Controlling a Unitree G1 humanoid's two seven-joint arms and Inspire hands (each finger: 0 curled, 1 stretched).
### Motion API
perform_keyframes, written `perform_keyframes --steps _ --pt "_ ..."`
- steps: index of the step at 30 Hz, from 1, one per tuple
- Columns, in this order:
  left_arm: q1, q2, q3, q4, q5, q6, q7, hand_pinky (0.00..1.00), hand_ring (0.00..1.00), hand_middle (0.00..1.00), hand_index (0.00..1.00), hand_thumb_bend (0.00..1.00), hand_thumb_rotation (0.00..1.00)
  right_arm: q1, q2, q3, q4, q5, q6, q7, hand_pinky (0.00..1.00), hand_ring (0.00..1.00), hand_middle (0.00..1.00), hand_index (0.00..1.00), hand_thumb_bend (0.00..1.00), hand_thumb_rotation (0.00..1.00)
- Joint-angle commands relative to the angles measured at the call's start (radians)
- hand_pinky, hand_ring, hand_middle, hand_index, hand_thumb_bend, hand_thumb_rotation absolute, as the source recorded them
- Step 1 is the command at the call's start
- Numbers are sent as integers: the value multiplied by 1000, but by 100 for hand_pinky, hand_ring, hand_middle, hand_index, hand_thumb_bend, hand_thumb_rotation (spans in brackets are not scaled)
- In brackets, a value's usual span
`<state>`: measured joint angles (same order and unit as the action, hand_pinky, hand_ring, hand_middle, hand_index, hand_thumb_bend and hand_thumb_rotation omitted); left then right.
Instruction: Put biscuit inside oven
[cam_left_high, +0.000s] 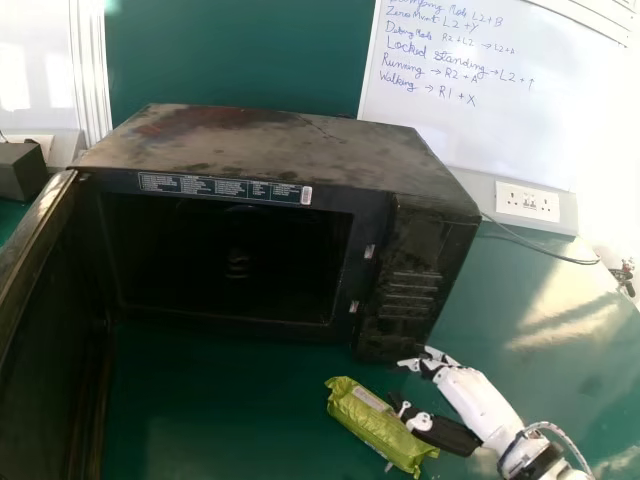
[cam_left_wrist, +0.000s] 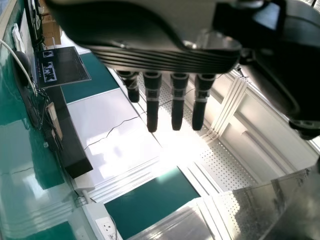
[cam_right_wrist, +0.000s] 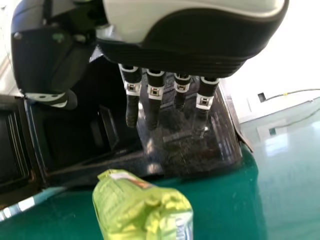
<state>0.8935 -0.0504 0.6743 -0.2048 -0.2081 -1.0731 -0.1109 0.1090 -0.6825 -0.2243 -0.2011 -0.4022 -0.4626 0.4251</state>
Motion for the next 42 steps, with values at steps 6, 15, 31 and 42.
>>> perform_keyframes --steps 6,15,31,42 --pt "21 -19 0 -20 11 4 5 73 80 86 85 100 67 20 -62 19 -12 -80 -38 -32 73 77 81 82 65 87" --pt "37 -28 -8 -47 10 23 6 74 80 86 85 100 70 39 -89 15 -59 -219 -48 -97 74 77 81 82 67 88" --pt "101 -43 33 -114 146 85 17 82 85 90 88 100 79 51 -110 18 -101 -219 -4 -78 98 100 100 100 100 82" --pt "136 -45 19 -155 163 119 26 83 85 91 90 100 79 44 -135 28 -105 -221 15 -47 100 100 100 100 100 84"
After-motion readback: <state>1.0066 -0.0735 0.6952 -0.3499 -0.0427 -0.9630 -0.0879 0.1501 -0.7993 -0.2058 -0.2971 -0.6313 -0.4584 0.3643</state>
